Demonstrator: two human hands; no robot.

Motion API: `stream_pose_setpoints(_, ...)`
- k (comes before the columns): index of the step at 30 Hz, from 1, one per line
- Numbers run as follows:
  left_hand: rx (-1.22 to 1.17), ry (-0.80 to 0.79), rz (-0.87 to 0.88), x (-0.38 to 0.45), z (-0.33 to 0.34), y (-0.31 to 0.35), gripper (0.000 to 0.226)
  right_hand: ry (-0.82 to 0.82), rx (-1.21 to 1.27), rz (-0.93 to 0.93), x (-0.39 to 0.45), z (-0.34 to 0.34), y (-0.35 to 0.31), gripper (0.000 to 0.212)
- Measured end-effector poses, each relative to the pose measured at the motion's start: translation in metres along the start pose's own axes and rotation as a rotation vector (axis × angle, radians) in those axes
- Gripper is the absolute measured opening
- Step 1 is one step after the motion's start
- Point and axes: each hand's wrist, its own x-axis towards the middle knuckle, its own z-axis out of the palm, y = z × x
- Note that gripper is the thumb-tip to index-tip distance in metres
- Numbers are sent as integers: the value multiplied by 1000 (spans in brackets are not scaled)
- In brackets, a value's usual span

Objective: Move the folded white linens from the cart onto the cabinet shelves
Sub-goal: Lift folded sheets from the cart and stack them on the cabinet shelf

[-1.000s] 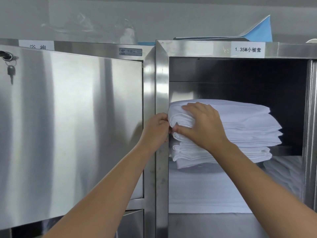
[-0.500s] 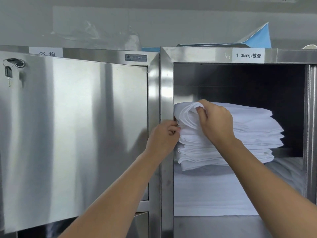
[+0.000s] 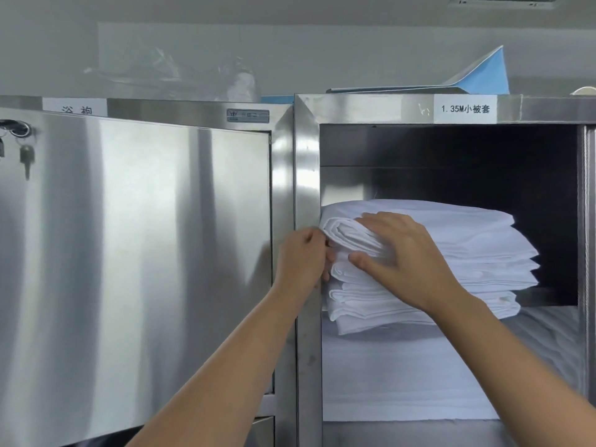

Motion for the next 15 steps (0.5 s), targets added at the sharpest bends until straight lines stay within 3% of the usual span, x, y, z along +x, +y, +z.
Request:
stream_pose_setpoints(2, -111, 0, -112, 1, 1, 10, 39, 23, 62, 11, 1, -2, 5, 56)
stream_pose_setpoints(4, -59, 27, -68, 2, 4, 14, 43, 27, 54, 7, 4, -3, 10, 54)
stream_pose_setpoints(8, -37, 85, -22, 9, 11, 29, 43, 28, -108, -58, 12, 4, 15, 71)
stream_pose_setpoints(12, -279, -27, -123, 28, 18, 57, 41, 224, -192, -6, 32, 5, 33, 35)
stream_pose_setpoints(15, -476, -39, -219, 33, 34, 63, 37, 276, -223, 31, 40, -3, 48, 30)
